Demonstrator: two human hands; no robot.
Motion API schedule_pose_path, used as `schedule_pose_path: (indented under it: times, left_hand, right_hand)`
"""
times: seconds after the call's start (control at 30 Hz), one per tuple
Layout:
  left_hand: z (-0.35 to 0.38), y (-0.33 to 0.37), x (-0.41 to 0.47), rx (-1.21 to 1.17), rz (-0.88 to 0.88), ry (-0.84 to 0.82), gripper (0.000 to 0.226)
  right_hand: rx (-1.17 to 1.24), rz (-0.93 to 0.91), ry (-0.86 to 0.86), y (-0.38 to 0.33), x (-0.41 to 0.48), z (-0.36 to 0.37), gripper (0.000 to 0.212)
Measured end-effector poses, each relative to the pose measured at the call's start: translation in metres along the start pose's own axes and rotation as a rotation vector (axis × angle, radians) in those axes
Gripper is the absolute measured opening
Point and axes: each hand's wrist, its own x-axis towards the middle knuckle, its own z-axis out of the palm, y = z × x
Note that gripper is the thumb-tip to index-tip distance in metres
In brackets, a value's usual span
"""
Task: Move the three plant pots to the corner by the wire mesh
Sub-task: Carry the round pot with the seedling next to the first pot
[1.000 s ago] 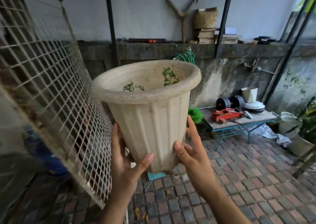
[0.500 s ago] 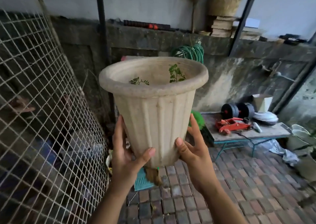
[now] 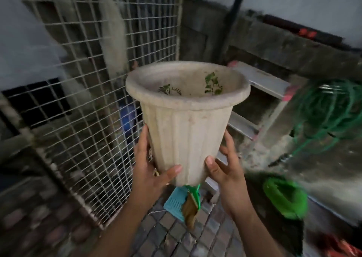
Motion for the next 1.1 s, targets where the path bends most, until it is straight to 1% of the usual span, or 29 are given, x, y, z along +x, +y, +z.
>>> schedule_pose_path:
  times: [0.07,0.13,0.3,0.4,0.47,0.6,0.67,0.73,0.8,0.9,1.0,1.1]
  left_hand:
    - [0.000,-0.007,0.000,0.027,0.006,0.101,0.116]
    - [-0.002,-0.013,0.004,0.041,0.002,0.165,0.114]
    - [-0.002,-0.028,0.020,0.125,-0.058,0.319,0.119]
    - [0.005,-0.045,0.027,0.190,-0.068,0.388,0.125]
    - [0.012,-0.057,0.031,0.242,-0.084,0.430,0.125]
    - [0.028,-0.090,0.043,0.370,-0.084,0.508,0.121]
    - [0.040,-0.116,0.047,0.414,-0.080,0.566,0.121]
    - [0.050,-0.150,0.050,0.439,-0.065,0.610,0.121]
    - [0.054,-0.190,0.050,0.439,-0.056,0.640,0.119]
    - [0.051,-0.262,0.041,0.461,-0.043,0.683,0.115]
    - [0.033,-0.354,0.022,0.452,-0.018,0.694,0.115]
    - [0.008,-0.458,-0.009,0.442,0.007,0.652,0.116]
  right_hand:
    - [0.030,0.022,-0.073,0.015,0.018,0.003,0.072]
    - [0.041,0.029,-0.119,0.029,0.033,0.010,0.071]
    - [0.078,0.055,-0.197,0.056,0.072,0.025,0.067]
    - [0.102,0.065,-0.223,0.077,0.095,0.020,0.073]
    - [0.133,0.109,-0.251,0.093,0.109,0.018,0.074]
    - [0.176,0.174,-0.351,0.139,0.142,0.009,0.068]
    - [0.182,0.195,-0.402,0.167,0.160,0.002,0.058]
    - [0.180,0.193,-0.453,0.199,0.177,-0.002,0.049]
    - [0.177,0.191,-0.494,0.239,0.188,-0.004,0.054]
    - [0.202,0.204,-0.525,0.309,0.190,-0.001,0.052]
    - [0.218,0.211,-0.484,0.399,0.179,0.010,0.050]
    - [0.196,0.180,-0.470,0.510,0.157,0.020,0.047]
